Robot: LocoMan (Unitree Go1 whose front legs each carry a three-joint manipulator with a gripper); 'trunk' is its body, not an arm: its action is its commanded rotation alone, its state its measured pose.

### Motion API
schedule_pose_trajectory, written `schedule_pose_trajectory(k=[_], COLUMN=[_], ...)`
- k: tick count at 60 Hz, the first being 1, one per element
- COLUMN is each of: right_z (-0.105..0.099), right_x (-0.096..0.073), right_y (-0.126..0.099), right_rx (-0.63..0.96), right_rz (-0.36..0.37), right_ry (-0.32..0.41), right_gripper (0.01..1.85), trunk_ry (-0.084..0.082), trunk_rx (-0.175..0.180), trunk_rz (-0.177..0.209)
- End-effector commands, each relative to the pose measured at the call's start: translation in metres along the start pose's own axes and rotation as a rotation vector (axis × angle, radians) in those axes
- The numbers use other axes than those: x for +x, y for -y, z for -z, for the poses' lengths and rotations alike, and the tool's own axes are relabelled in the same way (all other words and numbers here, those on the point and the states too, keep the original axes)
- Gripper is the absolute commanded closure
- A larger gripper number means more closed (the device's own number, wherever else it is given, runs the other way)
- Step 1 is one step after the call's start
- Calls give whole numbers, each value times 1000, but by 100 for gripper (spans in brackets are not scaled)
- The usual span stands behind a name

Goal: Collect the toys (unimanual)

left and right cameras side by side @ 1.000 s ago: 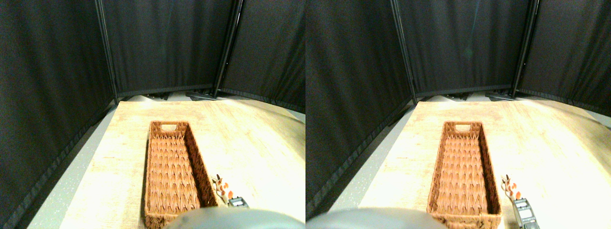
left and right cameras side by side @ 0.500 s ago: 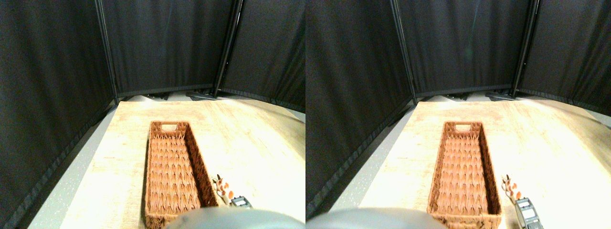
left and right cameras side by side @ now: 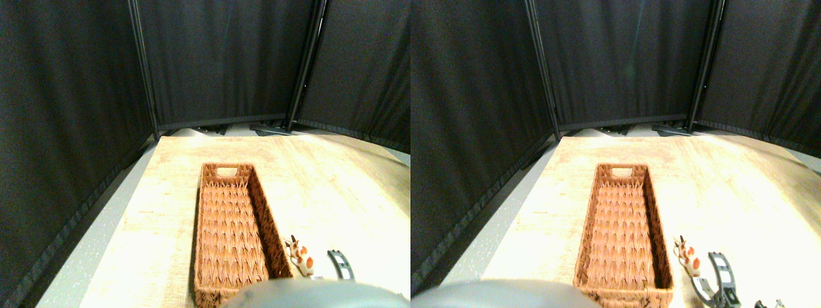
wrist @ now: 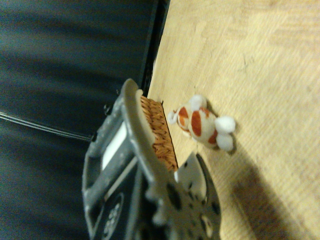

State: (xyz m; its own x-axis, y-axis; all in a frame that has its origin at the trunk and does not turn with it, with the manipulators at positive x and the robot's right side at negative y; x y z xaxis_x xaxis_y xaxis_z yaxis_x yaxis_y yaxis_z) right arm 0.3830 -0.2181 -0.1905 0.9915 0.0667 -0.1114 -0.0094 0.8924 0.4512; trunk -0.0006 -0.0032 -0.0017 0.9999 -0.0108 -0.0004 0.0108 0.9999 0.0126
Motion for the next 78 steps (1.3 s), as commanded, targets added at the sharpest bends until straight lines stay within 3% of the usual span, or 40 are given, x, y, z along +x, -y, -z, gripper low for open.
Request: schedule_pose_trajectory(k=[1,8,28,50,72,78], right_z=[-8,-11,-17,7,31,38], right_x=[3,6,21,40,60,64], right_y=[0,3,5,3,18,25], right_rx=[-2,48,453,695,706,715], right_rz=[-19,-3,83,121,181,245], right_ry=[13,-45,-195,-235,-260,-250], right_gripper=[115,112,100,102,103,105], trunk_ry=[1,-3,-8,-12,-22,-26], trunk_rx=[-22,-27,-44,-58,-71,-69], trunk_rz=[-2,-3,-7,-18,-30,-28])
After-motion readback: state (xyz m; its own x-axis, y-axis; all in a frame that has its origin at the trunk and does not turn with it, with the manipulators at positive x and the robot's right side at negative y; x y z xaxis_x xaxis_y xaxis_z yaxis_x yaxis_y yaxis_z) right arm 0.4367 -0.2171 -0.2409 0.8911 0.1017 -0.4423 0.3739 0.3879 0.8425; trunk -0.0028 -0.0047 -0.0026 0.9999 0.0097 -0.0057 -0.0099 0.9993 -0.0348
